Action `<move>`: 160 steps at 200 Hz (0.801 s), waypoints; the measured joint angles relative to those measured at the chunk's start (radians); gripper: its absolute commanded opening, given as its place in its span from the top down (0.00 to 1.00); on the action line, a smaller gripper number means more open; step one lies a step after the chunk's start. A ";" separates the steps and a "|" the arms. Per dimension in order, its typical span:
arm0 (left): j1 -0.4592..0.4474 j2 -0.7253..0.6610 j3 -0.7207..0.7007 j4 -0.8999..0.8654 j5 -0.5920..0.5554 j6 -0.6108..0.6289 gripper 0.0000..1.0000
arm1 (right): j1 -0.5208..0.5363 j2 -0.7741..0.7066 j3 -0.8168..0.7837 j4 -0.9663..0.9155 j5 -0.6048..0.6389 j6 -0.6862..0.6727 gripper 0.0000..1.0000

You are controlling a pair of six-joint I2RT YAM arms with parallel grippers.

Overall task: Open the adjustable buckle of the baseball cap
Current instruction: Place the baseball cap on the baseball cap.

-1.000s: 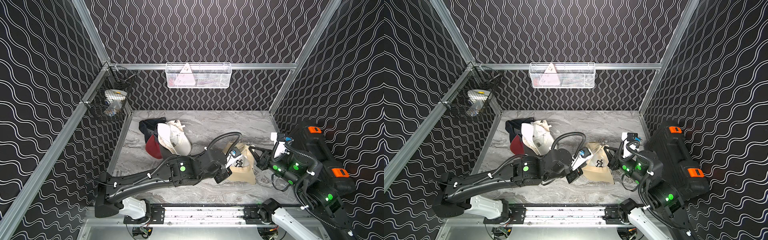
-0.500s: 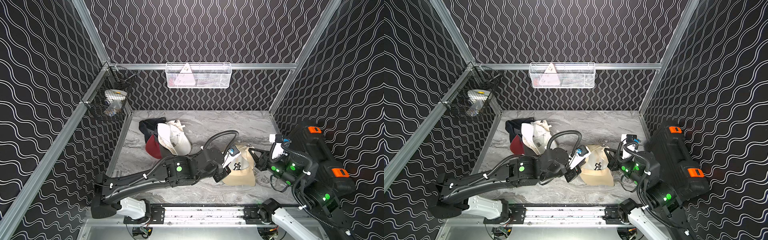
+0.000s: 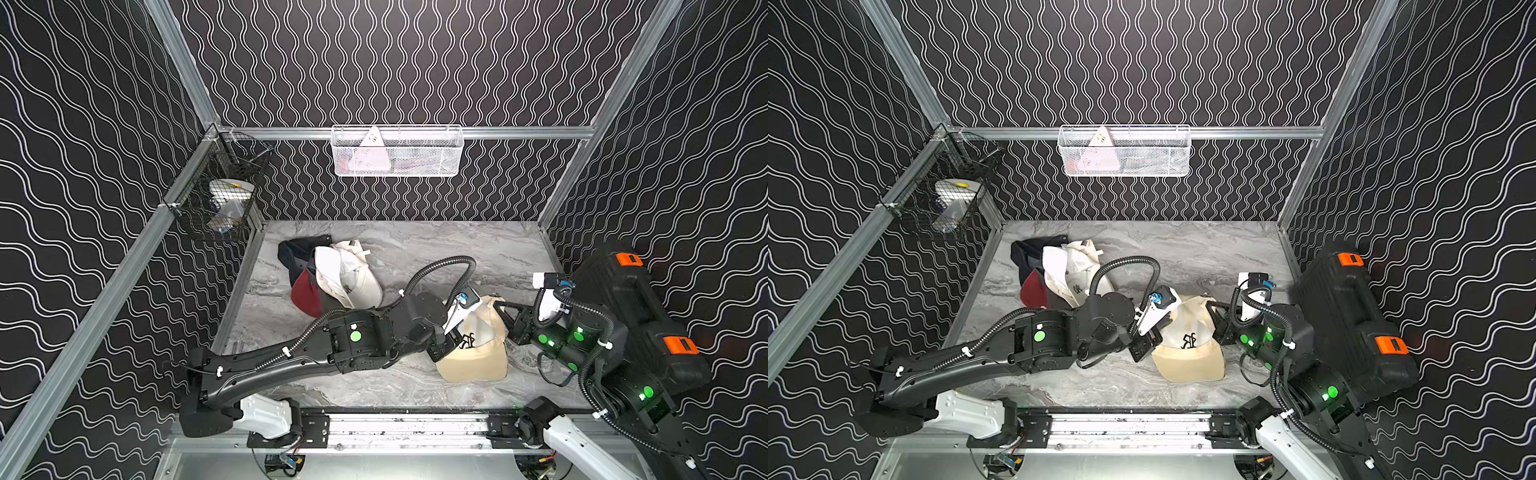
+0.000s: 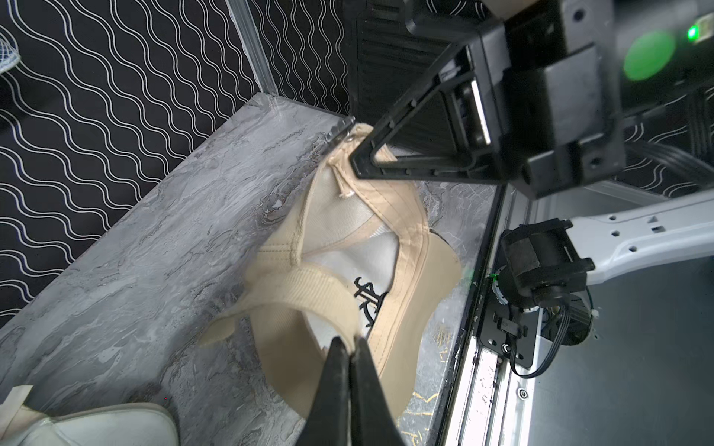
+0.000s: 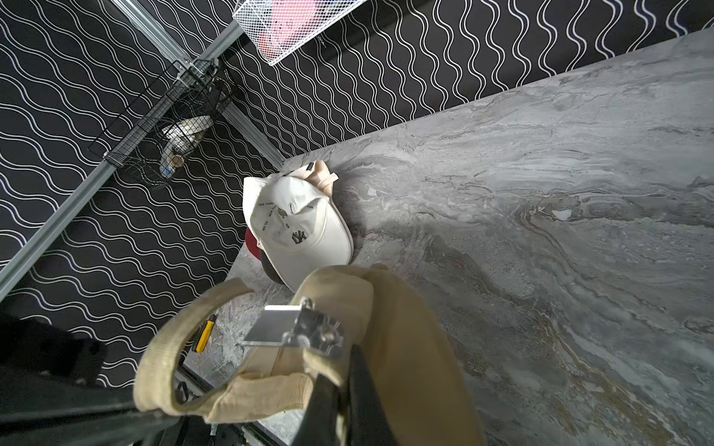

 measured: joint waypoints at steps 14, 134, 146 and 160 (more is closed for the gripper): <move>0.005 0.003 0.009 -0.001 0.003 0.000 1.00 | 0.000 -0.004 -0.007 0.000 -0.003 0.003 1.00; 0.048 0.042 0.144 -0.027 0.034 0.004 1.00 | 0.000 -0.040 -0.130 0.002 -0.036 0.024 0.94; 0.052 0.045 0.153 -0.028 0.037 0.004 1.00 | 0.000 -0.042 -0.138 0.002 -0.042 0.026 0.93; 0.055 0.051 0.165 -0.029 0.036 0.004 1.00 | 0.000 -0.045 -0.145 0.003 -0.051 0.026 0.91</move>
